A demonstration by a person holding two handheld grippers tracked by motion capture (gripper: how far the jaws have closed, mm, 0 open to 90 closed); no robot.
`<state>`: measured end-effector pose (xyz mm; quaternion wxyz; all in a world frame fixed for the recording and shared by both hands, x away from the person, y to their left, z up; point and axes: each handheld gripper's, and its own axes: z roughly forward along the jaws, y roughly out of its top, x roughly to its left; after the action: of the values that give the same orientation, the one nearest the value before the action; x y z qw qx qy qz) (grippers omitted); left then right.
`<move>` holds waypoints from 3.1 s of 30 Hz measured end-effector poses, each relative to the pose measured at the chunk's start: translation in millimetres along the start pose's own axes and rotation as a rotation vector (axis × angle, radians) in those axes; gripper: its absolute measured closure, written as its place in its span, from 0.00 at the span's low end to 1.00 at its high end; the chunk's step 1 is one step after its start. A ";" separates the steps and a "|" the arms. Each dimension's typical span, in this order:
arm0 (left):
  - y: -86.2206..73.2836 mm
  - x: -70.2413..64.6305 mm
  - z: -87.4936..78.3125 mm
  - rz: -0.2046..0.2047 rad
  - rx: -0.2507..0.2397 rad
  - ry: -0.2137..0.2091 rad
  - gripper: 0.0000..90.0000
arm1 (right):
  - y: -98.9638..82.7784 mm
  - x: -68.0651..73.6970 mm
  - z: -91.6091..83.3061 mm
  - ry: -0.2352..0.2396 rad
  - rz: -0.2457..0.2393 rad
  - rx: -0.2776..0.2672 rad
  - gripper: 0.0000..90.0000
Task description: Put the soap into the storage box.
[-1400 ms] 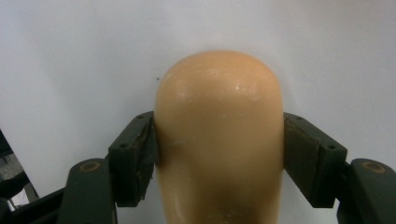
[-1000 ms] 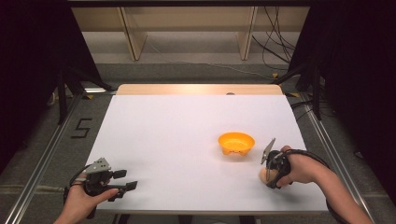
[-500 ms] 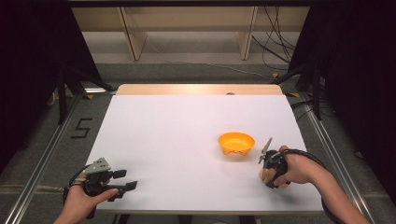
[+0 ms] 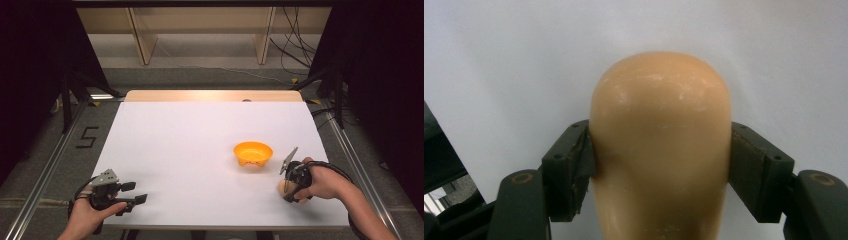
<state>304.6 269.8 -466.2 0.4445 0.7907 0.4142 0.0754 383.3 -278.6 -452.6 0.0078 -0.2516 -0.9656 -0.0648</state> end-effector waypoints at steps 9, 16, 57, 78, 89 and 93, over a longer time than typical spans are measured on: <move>0.2 0.6 -0.5 0.003 0.012 0.001 0.33 | -0.5 -1.8 -7.2 -0.014 0.006 -0.028 0.37; 0.2 0.6 -0.2 0.003 0.012 0.004 0.33 | -2.2 -2.4 -9.9 -0.025 0.020 -0.038 0.37; 0.0 0.3 0.1 -0.002 -0.001 0.000 0.33 | -5.9 -10.9 -35.7 -0.114 0.106 -0.282 0.37; 0.0 0.4 -0.2 -0.002 -0.001 0.001 0.33 | -2.5 -13.4 -45.8 -0.148 0.153 -0.407 0.37; 0.0 0.3 -0.6 -0.003 -0.004 0.003 0.33 | 0.0 -12.8 -52.2 -0.175 0.179 -0.475 0.37; 0.2 1.5 -1.2 0.011 0.011 0.012 0.33 | 2.0 -13.0 -53.7 -0.181 0.176 -0.502 0.37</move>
<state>305.1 271.6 -465.7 0.4372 0.7949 0.4130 0.0804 394.7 -290.2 -399.7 -0.1354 -0.3331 -0.8906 -0.2783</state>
